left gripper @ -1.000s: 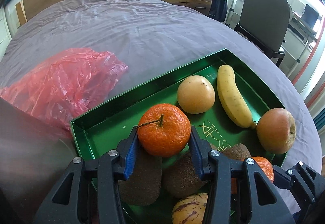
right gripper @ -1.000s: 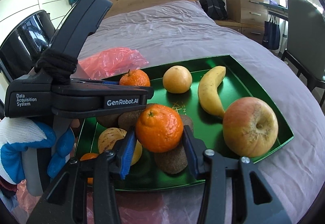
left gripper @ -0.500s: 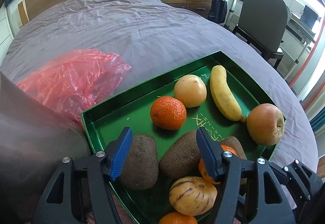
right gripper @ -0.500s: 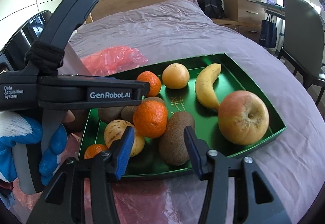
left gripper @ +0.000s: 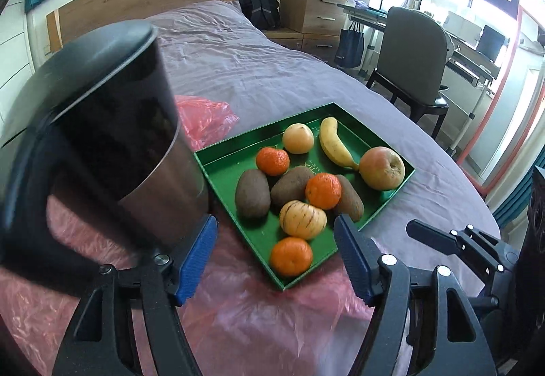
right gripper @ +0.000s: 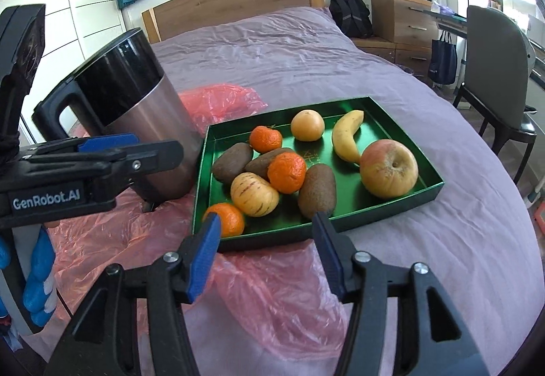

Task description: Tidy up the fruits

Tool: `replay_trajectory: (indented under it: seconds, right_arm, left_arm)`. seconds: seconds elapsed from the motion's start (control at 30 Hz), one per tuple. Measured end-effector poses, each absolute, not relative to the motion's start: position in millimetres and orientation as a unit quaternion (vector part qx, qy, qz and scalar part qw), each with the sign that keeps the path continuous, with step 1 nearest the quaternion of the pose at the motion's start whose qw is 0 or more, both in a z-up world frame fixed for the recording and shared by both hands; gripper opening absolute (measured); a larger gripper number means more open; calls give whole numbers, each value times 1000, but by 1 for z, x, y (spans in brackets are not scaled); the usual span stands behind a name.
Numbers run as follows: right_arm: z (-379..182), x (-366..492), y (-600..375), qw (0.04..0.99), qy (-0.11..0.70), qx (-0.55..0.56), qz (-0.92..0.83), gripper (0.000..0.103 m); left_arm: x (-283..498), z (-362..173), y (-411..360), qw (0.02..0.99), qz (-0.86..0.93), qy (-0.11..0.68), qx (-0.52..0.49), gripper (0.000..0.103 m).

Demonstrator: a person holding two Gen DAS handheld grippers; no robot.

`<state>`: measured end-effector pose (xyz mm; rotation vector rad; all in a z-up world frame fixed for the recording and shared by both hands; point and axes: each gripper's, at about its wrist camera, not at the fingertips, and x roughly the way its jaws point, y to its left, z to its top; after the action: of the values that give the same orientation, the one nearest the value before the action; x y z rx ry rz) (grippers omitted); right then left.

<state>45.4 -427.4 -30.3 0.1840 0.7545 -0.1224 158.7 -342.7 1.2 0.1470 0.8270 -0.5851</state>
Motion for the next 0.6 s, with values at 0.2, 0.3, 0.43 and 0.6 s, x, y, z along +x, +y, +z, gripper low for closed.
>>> replay_trajectory:
  seconds: [0.2,0.3,0.43,0.6]
  right_arm:
    - [-14,20,-386,928,363,75,-46,84]
    - [-8,8,-365,930,358,72,-39,98]
    - [0,-5,-335,933,354,61,-31,103]
    - [10,-19,-306,938,342,47,-39,103]
  left_arm:
    - [111,4,-283,888,-253,375,87,85]
    - [93,2,-253,890,-239,379,83,93]
    - [68,-1,-212,894,-217,386,71,93]
    - [46,1,-165,900,-190,390,50,93]
